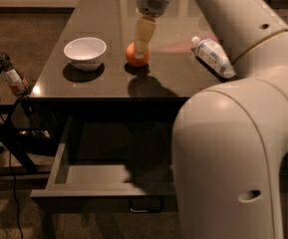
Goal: Place orange into top drawer
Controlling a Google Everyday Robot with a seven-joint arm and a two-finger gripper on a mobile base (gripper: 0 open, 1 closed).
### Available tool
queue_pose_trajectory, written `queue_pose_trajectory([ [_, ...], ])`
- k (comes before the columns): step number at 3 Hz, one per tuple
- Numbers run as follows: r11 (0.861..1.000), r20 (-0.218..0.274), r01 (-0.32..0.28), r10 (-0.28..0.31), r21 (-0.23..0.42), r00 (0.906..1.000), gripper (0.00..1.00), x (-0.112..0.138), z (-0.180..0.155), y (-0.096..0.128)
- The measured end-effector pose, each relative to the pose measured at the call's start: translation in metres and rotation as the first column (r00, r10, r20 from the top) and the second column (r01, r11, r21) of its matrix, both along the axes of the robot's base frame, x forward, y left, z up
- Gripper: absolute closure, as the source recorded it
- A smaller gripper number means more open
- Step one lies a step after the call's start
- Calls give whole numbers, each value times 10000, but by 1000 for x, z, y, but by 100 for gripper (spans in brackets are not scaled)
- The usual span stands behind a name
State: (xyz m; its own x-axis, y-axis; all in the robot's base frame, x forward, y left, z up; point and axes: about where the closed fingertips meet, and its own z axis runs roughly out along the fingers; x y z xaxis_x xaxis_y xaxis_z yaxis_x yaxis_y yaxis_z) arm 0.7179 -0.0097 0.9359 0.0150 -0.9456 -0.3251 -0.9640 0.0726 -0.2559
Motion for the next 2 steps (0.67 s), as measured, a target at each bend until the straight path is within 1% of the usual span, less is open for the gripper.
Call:
queue_pose_trajectory([
  [1,9997,-364,101,-92,224,9993,0,3,-14,5],
  [2,9987,-790,243,-207,450,9967,0,-2,-33,3],
])
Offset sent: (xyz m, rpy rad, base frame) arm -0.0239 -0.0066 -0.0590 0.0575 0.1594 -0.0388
